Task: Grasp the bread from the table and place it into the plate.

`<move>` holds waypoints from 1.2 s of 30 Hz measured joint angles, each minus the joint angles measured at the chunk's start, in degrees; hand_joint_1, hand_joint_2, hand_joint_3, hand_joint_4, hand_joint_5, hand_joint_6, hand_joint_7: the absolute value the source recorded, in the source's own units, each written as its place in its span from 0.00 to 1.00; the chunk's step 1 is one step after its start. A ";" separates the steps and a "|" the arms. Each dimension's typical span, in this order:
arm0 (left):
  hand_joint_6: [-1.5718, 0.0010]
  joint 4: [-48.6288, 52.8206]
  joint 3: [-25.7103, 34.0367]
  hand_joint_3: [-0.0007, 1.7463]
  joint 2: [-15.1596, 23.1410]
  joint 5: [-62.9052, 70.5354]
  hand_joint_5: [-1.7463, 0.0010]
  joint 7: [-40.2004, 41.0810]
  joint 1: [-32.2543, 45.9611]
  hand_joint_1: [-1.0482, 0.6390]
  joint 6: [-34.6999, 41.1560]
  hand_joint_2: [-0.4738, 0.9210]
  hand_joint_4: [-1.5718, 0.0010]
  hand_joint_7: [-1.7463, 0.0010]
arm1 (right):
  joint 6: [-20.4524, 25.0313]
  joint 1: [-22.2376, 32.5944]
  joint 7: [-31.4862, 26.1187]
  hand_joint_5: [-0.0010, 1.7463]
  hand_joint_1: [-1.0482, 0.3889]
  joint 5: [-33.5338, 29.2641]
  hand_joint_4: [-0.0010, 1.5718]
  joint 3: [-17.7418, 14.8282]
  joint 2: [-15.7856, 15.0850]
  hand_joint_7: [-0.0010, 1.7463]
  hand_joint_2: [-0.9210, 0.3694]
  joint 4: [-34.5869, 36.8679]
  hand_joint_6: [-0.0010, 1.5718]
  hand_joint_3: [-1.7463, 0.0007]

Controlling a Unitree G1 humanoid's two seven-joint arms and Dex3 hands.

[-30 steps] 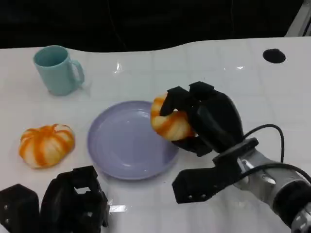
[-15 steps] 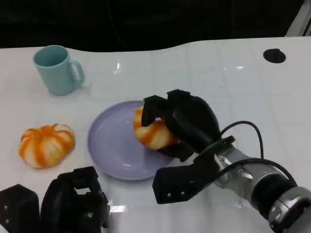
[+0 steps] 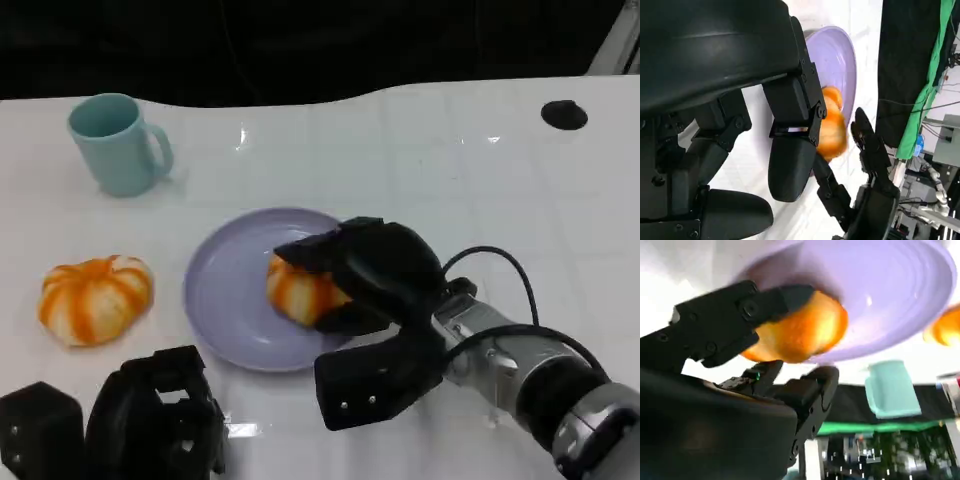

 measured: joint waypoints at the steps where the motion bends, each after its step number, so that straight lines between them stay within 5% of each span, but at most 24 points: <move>1: 0.14 -0.01 0.01 1.00 0.00 0.00 0.29 0.00 0.01 0.11 0.01 0.11 0.00 0.30 | 0.35 0.00 0.78 0.00 0.20 0.02 0.08 0.01 -0.01 0.00 0.00 -0.48 0.11 0.83; 12: 0.14 -0.31 -0.09 1.00 -0.05 0.14 0.29 0.34 0.15 0.11 0.08 0.11 0.00 0.30 | 0.86 1.44 6.78 0.02 0.10 2.89 0.10 -0.80 -1.05 0.01 0.00 -5.07 0.09 0.82; 21: 0.14 -0.52 -0.11 1.00 -0.21 0.62 0.29 0.64 0.23 0.12 0.19 0.11 0.00 0.30 | -4.01 7.17 3.37 0.09 0.18 4.31 0.21 -2.86 -5.58 0.05 0.00 -14.80 0.19 0.80; 25: 0.14 -0.50 -0.11 1.00 -0.27 0.66 0.29 0.67 0.18 0.12 0.18 0.11 0.00 0.31 | -5.17 10.74 0.99 0.37 0.25 4.33 0.23 -4.25 -8.57 0.07 0.00 -20.99 0.35 0.84; 33: 0.13 -0.60 -0.32 1.00 -0.35 0.85 0.28 0.80 0.07 0.11 0.50 0.10 0.00 0.31 | -9.01 20.15 3.00 0.61 0.31 8.54 0.41 -8.73 -13.70 0.17 0.00 -30.82 0.54 0.89; 36: 0.12 -0.70 -0.56 1.00 -0.53 1.09 0.28 0.82 0.12 0.10 0.43 0.10 0.00 0.31 | -11.95 23.85 4.24 0.75 0.33 12.04 0.40 -10.84 -14.42 0.47 0.00 -32.69 0.45 0.92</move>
